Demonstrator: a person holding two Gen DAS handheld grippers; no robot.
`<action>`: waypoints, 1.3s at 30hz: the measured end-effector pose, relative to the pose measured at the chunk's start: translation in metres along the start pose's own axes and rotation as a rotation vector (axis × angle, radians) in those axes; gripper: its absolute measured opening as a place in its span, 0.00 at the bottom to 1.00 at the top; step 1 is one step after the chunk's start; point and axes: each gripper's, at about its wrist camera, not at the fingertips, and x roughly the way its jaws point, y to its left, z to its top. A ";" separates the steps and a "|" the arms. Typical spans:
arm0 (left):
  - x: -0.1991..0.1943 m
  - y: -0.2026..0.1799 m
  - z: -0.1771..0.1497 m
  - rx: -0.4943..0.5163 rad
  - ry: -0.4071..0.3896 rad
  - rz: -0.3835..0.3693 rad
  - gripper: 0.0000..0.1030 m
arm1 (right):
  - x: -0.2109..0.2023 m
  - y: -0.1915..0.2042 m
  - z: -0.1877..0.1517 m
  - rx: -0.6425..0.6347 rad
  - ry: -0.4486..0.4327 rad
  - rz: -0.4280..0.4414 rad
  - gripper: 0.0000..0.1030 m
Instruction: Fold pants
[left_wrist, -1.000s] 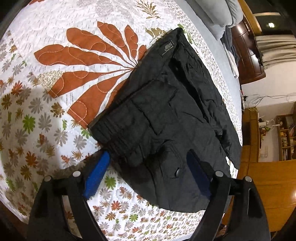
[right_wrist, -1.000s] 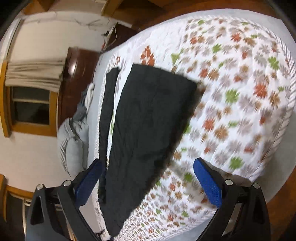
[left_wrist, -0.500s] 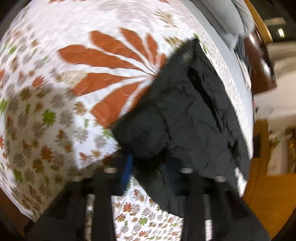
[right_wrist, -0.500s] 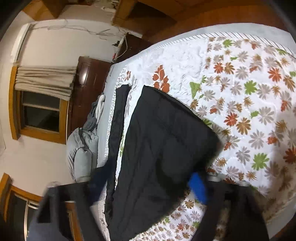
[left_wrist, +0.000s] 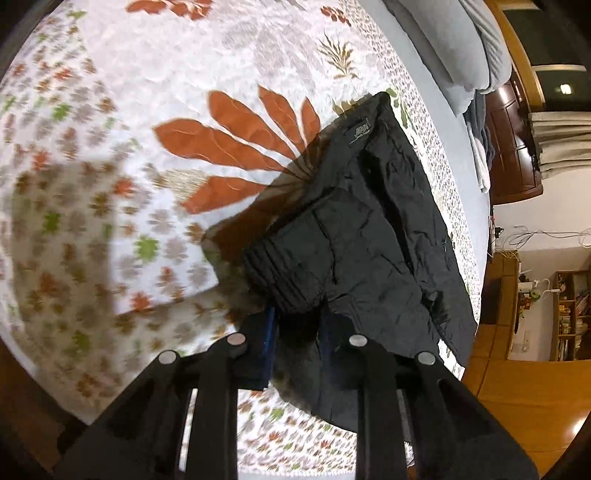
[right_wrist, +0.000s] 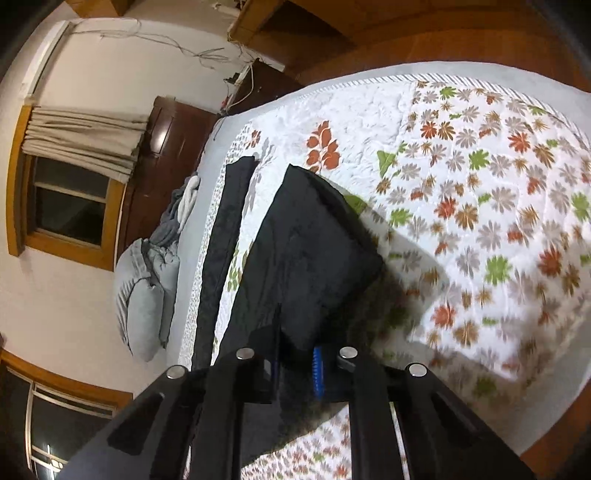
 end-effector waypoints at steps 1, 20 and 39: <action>-0.005 0.005 0.000 -0.007 -0.001 -0.001 0.18 | -0.001 0.000 -0.004 -0.007 0.010 -0.003 0.13; -0.048 0.097 0.003 -0.113 -0.016 0.057 0.21 | 0.005 0.003 -0.078 -0.087 0.176 -0.082 0.13; -0.126 0.000 0.081 0.287 -0.166 0.124 0.92 | -0.041 0.117 -0.016 -0.345 0.202 -0.236 0.89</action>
